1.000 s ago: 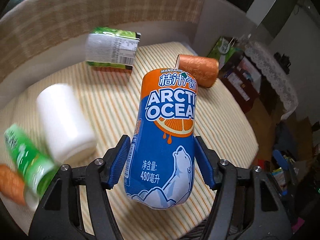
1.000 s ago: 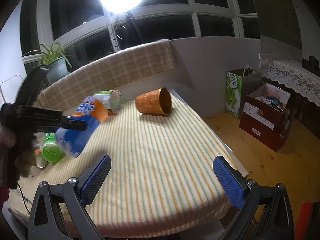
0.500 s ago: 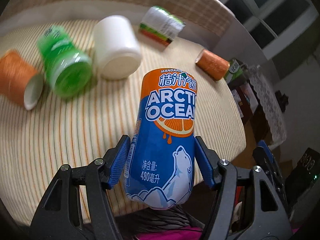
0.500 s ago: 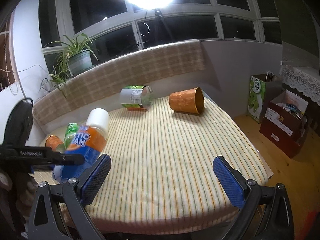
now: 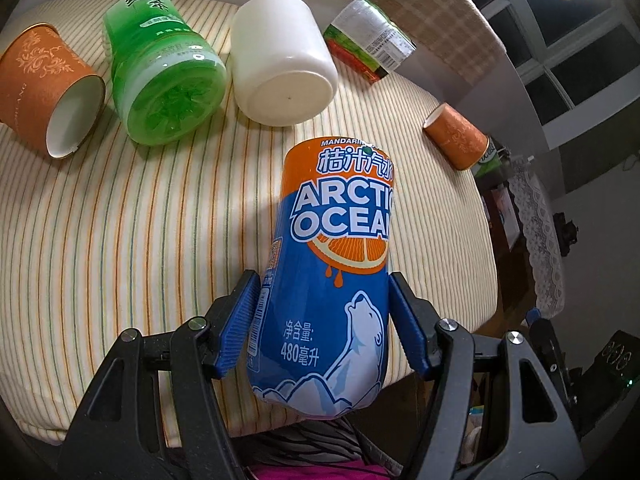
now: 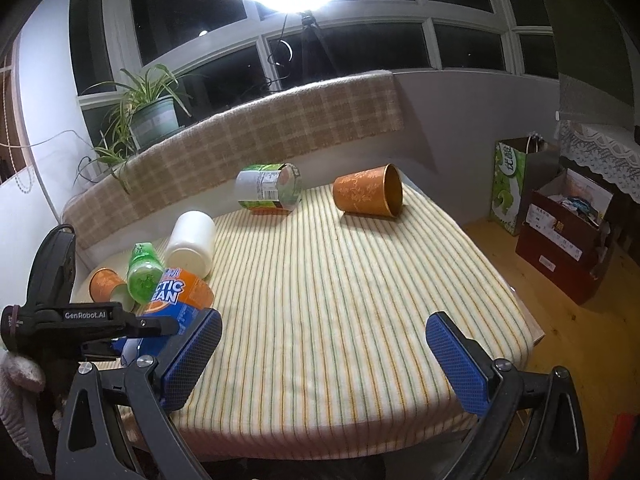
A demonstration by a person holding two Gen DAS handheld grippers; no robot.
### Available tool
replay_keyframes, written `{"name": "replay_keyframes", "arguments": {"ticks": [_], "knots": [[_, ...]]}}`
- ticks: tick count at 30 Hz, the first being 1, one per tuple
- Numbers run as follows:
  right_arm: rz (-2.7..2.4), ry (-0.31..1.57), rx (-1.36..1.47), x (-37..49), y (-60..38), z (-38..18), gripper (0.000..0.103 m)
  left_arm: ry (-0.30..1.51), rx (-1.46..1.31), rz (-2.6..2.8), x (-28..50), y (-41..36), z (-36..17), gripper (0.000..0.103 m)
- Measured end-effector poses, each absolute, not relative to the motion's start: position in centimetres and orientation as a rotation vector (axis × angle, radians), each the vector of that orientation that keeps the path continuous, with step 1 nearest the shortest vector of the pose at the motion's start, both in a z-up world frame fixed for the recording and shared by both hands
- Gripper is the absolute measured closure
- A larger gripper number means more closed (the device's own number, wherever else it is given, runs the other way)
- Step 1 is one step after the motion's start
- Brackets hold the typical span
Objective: Flip cup upright
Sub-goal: 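Lift the blue bottle with the left tool and carry it toward the right tool, then grasp the blue bottle with the right tool while the left tool releases it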
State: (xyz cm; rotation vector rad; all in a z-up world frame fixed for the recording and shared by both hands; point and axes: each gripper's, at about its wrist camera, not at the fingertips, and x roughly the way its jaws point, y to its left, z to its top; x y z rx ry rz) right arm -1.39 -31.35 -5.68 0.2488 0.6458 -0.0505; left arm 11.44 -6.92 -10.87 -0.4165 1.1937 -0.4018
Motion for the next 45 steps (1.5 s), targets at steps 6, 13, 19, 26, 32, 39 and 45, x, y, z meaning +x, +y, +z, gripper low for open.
{"name": "replay_keyframes", "arguments": {"ticks": [6, 13, 19, 26, 32, 39, 45], "knots": [[-0.016, 0.692, 0.277, -0.8, -31.1, -6.2, 0.0, 1.179, -0.426, -0.394, 11.5, -6.5, -11.1, 0.037], [0.032, 0.758, 0.311, 0.0, -30.7, -6.7, 0.0, 1.165, -0.43, -0.409, 11.3, -5.8, -10.6, 0.025], [0.136, 0.819, 0.411, 1.8, -30.1, -6.7, 0.0, 1.108, -0.422, -0.409, 9.8, -4.6, -9.3, 0.025], [0.275, 0.932, 0.494, 6.2, -28.0, -7.3, 0.0, 0.977, -0.399, -0.32, 6.6, -1.0, -6.9, 0.025], [0.351, 1.064, 0.565, 10.0, -25.9, -9.0, 0.001, 0.872, -0.311, -0.182, 3.0, 2.9, -5.2, 0.025], [0.411, 1.19, 0.673, 13.2, -24.4, -10.8, 0.01, 0.856, -0.315, -0.116, 0.6, 6.1, -5.2, 0.025], [0.411, 1.274, 0.707, 15.3, -23.5, -12.6, 0.021, 0.851, -0.336, -0.117, 0.2, 6.4, -5.4, 0.025]]}}
